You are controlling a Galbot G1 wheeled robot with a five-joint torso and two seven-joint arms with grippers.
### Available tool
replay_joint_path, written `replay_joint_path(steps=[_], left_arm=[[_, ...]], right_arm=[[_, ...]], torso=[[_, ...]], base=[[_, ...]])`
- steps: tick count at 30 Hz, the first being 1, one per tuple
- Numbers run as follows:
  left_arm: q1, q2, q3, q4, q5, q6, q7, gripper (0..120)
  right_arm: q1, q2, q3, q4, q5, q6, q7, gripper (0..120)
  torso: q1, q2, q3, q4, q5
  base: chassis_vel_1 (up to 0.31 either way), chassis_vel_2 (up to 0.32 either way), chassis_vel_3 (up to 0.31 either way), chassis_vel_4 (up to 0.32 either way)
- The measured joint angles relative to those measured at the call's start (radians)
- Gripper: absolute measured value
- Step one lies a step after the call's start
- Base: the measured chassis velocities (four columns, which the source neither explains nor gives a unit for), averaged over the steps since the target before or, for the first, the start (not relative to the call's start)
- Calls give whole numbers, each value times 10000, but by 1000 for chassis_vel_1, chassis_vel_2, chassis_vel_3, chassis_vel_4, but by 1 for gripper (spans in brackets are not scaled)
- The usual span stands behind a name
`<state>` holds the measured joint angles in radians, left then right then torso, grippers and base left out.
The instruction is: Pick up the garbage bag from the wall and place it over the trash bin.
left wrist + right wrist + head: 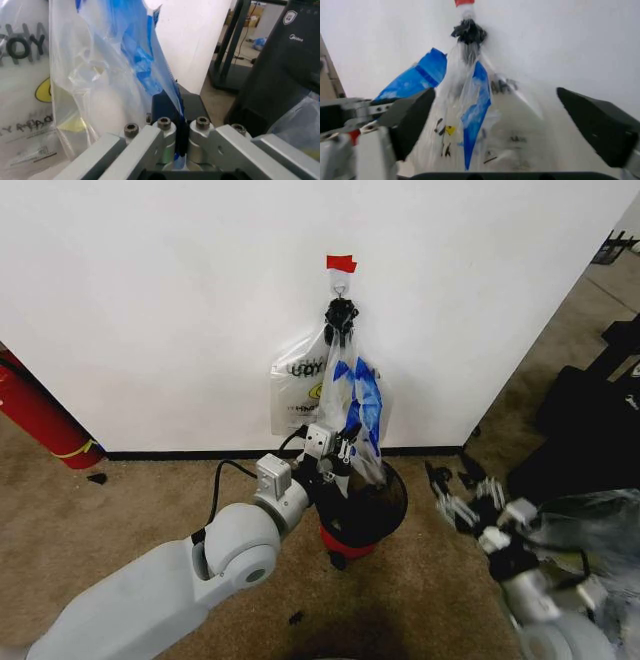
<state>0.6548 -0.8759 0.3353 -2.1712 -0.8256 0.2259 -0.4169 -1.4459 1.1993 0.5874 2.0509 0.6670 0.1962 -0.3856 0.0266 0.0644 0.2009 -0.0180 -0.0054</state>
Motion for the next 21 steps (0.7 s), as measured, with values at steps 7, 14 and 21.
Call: replay_joint_path(steps=[7, 14, 21], left_arm=[[-469, -145, 517, 379, -69, 19, 0, 0], [-736, -230, 724, 494, -170, 42, -25, 0], [-625, -134, 653, 343, -206, 67, -56, 0]], right_arm=[[1722, -411, -884, -1278, 1561, -631, -86, 100], [2928, -529, -1587, -2443, 2051, -897, -269, 100], [3661, -351, -2240, -3112, 1792, -982, -204, 95]], torso=[[1, -1, 1, -3, -3], [1, -1, 1, 0, 1], [1, -1, 0, -2, 0]], base=[[0, 0, 0, 0], [0, 0, 0, 0], [0, 0, 0, 0]])
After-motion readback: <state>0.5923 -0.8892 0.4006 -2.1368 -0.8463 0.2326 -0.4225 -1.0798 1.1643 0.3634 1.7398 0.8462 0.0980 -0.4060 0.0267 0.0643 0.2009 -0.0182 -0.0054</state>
